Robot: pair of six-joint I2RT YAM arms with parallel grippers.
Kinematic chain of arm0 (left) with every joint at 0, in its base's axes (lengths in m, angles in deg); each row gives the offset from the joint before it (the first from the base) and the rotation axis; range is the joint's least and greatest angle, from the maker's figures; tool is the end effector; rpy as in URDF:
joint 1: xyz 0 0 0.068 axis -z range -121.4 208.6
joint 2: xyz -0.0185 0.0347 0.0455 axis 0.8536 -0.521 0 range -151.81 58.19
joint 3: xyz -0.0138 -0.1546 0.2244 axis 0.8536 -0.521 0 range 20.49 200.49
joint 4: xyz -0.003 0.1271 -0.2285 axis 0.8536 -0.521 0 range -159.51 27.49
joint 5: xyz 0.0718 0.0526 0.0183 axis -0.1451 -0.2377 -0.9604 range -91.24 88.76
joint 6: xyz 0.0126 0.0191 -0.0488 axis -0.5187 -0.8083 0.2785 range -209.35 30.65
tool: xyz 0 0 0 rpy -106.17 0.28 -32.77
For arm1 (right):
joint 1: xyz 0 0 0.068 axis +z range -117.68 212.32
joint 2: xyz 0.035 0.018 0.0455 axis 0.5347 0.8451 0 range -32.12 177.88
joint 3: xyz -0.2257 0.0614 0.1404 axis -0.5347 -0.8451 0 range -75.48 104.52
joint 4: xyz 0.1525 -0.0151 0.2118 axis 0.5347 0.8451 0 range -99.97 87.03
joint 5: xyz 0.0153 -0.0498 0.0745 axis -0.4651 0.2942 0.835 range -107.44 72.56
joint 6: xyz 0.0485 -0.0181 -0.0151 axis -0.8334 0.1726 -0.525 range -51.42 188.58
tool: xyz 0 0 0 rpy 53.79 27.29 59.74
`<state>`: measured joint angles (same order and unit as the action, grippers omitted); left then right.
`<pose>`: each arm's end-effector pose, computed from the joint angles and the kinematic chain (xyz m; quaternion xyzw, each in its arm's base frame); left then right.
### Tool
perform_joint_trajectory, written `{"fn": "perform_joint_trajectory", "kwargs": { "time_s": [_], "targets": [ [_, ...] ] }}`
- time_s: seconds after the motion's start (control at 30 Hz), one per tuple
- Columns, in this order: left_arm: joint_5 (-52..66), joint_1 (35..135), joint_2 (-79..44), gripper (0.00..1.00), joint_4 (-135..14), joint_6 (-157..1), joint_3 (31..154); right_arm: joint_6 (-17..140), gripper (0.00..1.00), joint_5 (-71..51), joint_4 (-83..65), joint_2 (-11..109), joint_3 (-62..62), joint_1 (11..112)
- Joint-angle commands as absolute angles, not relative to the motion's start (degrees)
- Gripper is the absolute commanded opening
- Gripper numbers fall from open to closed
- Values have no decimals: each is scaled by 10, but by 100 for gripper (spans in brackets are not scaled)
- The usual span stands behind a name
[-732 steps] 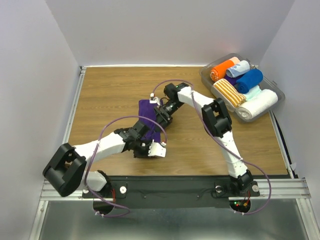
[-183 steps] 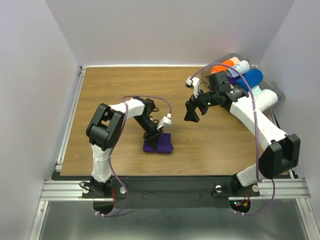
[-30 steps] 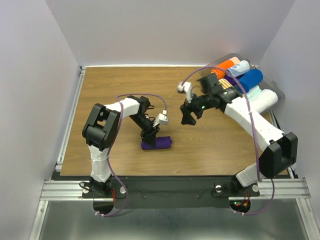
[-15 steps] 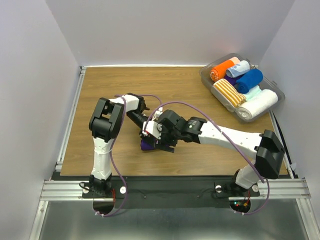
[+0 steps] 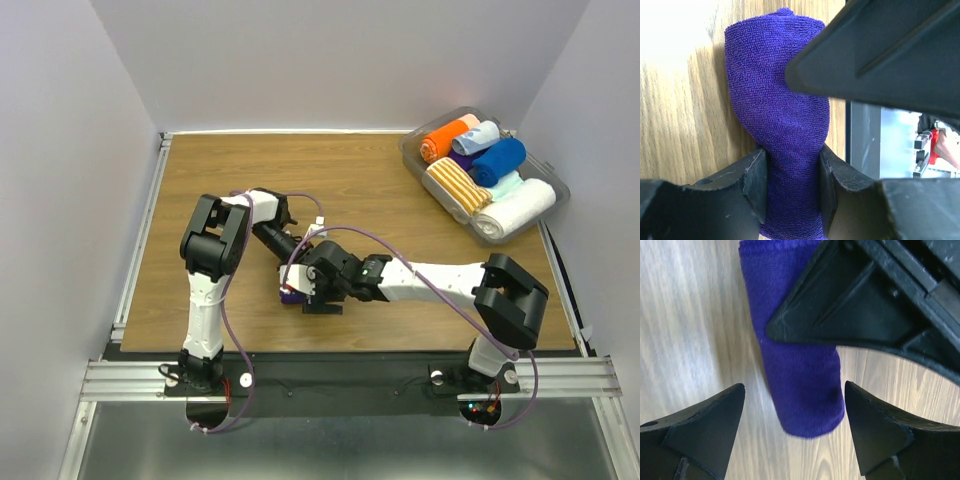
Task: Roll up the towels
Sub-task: Place the rolled towel into the container
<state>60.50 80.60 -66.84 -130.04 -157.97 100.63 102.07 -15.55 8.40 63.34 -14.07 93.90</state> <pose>0.3155 -0.1612 0.1154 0.5284 0.6630 -0.5283 0.0459 0.1649 0.3070 0.2019 -0.7019 0.6352 0.0933 0.3086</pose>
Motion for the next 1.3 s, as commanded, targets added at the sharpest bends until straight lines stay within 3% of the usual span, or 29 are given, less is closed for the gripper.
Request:
{"fn": "perform_joint_trajectory", "kwargs": {
  "time_s": [0.0, 0.2, 0.33, 0.37, 0.5, 0.53, 0.57, 0.77, 0.87, 1.07, 1.2, 1.23, 1.27],
  "targets": [
    [532, 798, -697, 17, -1267, -1613, 997, 1046, 84, -144, -3, 654, -152, 945],
    [540, 795, -704, 17, -1267, -1615, 1004, 1064, 78, -124, -35, 676, -173, 945],
    [539, 795, -704, 17, -1267, -1618, 1004, 1072, 66, -125, -67, 686, -195, 945],
    [539, 794, -703, 17, -1267, -1619, 1004, 1072, 52, -126, -71, 691, -198, 944],
    [546, 786, -689, 24, -1266, -1623, 998, 1058, 26, -121, -74, 690, -204, 945],
    [548, 780, -685, 27, -1266, -1620, 997, 1057, 8, -112, -73, 685, -213, 945],
    [547, 777, -672, 32, -1266, -1619, 998, 1048, 1, -110, -72, 681, -217, 944],
    [526, 743, -601, 48, -1265, -1586, 1021, 1013, 1, -79, -36, 649, -234, 938],
    [513, 706, -555, 66, -1264, -1566, 1046, 972, 1, -52, -8, 637, -229, 920],
    [459, 668, -490, 79, -1265, -1551, 1110, 932, 1, -25, 34, 610, -231, 903],
    [452, 645, -449, 80, -1261, -1540, 1140, 881, 1, 12, 64, 596, -215, 869],
    [457, 639, -439, 99, -1255, -1517, 1148, 864, 1, 27, 79, 590, -199, 854],
    [460, 633, -415, 99, -1239, -1507, 1151, 829, 1, 59, 85, 588, -190, 819]
  ]
}}
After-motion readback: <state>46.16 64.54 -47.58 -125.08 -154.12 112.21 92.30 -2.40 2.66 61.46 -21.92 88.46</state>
